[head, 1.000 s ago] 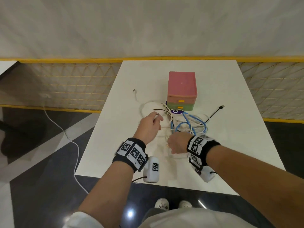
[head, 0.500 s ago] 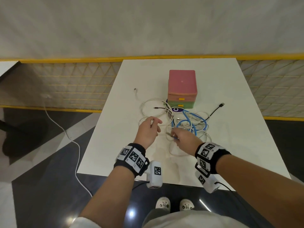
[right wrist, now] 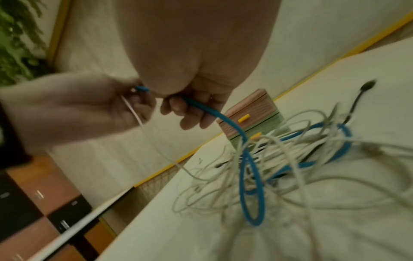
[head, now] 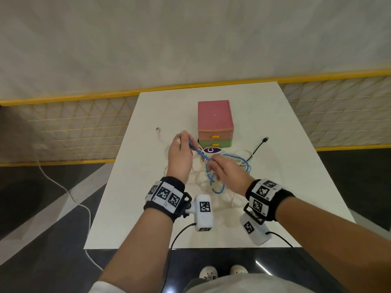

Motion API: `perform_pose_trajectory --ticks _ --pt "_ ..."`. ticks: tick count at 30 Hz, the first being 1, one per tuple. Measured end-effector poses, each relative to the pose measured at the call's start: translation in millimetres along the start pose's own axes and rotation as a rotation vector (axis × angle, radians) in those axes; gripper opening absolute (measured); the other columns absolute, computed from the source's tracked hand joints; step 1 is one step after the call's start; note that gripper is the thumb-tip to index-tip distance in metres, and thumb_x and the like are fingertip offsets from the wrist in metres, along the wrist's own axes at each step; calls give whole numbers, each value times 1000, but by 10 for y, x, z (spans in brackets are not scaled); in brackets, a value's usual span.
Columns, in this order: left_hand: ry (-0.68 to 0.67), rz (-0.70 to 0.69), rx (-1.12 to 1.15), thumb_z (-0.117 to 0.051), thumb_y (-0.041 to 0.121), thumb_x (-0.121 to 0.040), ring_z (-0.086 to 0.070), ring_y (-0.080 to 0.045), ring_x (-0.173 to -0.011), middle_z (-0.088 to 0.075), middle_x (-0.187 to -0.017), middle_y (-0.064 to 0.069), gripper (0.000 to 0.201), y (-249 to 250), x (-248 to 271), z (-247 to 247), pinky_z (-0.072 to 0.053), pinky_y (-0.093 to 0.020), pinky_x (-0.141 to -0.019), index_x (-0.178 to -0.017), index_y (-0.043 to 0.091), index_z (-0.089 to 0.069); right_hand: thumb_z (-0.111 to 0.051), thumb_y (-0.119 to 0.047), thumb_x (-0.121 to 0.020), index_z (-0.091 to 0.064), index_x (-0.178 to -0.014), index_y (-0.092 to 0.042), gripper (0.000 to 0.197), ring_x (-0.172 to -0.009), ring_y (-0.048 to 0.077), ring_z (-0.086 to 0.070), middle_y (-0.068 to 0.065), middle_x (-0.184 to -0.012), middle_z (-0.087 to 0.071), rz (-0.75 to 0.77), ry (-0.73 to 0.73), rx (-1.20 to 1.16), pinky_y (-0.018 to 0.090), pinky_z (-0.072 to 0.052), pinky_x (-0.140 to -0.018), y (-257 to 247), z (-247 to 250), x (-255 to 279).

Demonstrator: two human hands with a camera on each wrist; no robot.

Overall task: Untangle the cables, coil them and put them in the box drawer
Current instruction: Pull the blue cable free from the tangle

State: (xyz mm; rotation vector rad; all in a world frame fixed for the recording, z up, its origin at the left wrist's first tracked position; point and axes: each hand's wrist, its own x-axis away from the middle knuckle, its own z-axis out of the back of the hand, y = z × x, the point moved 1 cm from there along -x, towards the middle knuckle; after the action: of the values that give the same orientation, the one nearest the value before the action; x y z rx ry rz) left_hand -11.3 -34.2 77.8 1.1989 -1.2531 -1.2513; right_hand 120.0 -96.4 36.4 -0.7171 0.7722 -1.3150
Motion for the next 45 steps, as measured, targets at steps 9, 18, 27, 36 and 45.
perform_pose_trajectory --ticks 9,18,27,36,45 --pt "-272 -148 -308 -61 34 -93 -41 3 -44 -52 -60 16 14 527 -71 113 -33 -16 -45 -82 27 -59 -35 -29 -101 -49 -90 -12 25 -70 18 -51 1 -75 -54 -88 67 110 35 -42 -72 342 421 -98" --pt "-123 -69 -618 -40 44 -101 -58 -28 -94 -66 -101 -15 32 378 -196 61 -39 -28 -78 -104 17 -57 -34 -25 -101 -53 -94 -20 21 -61 5 -40 -11 -69 -42 12 92 25 20 -35 -62 100 653 -280" --pt "-131 -310 -620 -44 32 -101 -57 -15 -64 -60 -80 1 49 411 -159 38 -42 -24 -65 -148 34 -30 -35 -22 -101 -53 -87 -29 24 -54 -5 -46 -10 -65 -43 -24 68 42 15 -33 -57 120 595 -208" --pt "-39 -282 -661 -45 40 -100 -42 -10 -48 -46 -55 3 28 426 -250 -21 -31 -27 -52 -92 14 -48 -32 -23 -102 -45 -86 -35 24 -56 2 -42 -10 -68 -41 0 52 55 18 -37 -61 221 663 -137" --pt "-397 -309 -761 -45 39 -100 -48 -10 -54 -56 -66 1 29 317 -62 -215 -44 -30 -62 -124 26 -54 -34 -20 -101 -55 -111 -19 23 -73 -9 -53 -13 -82 -55 49 57 27 12 -41 -71 24 603 -188"
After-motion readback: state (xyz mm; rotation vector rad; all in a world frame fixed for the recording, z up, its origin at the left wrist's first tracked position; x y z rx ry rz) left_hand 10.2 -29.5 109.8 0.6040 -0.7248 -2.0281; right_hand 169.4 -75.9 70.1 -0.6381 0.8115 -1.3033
